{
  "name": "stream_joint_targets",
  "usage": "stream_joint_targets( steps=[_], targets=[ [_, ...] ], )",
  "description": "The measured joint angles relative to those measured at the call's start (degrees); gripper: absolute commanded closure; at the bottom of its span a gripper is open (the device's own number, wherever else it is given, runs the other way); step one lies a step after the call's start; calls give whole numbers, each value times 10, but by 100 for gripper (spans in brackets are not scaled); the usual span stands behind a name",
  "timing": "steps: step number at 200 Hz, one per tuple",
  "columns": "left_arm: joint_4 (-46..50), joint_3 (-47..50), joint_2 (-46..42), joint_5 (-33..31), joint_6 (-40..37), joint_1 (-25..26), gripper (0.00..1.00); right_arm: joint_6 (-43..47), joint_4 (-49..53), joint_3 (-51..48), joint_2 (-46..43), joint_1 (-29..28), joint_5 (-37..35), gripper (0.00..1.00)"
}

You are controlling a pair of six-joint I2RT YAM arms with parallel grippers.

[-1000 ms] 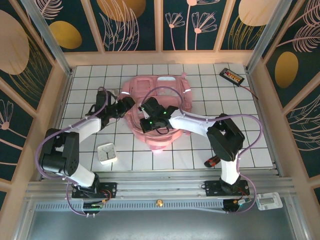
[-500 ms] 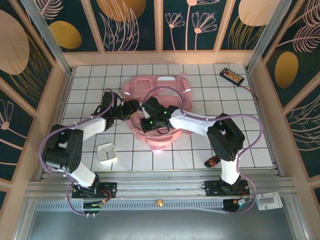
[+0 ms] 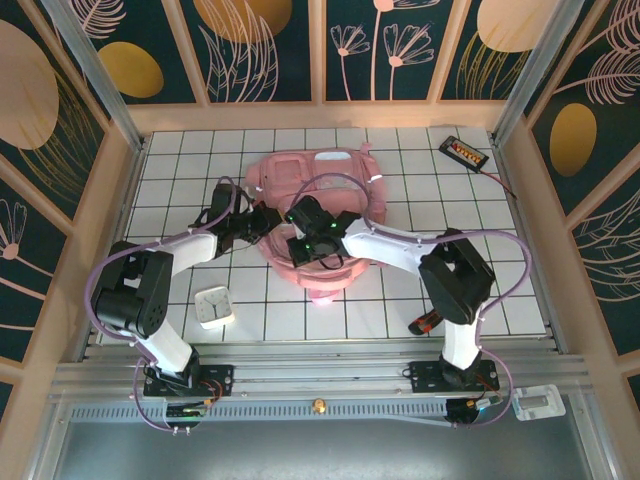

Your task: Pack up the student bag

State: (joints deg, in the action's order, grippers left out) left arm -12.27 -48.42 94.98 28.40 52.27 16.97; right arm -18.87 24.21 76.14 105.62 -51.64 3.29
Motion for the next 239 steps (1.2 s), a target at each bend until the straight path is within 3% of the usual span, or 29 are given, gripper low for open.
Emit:
stream_joint_targets(
  steps=[64,118,146,183,239],
  targets=[
    [68,-36,-1,-17,-57,3,100,5,44,-90,-103,69,-35,100],
    [102,-57,-4,-36,-105,6,100,76,68,-113,-118,182,-39,100],
    [125,-78,-4,-39,-125,7,100,161,33,-122,-118,202,-54,100],
    [144,-103,9,-45,-152,7,100,324,-94,-167,-118,222,-81,100],
    [155,-123,24,-56,-183,7,100,557,-184,-134,-73,262,-67,100]
  ],
)
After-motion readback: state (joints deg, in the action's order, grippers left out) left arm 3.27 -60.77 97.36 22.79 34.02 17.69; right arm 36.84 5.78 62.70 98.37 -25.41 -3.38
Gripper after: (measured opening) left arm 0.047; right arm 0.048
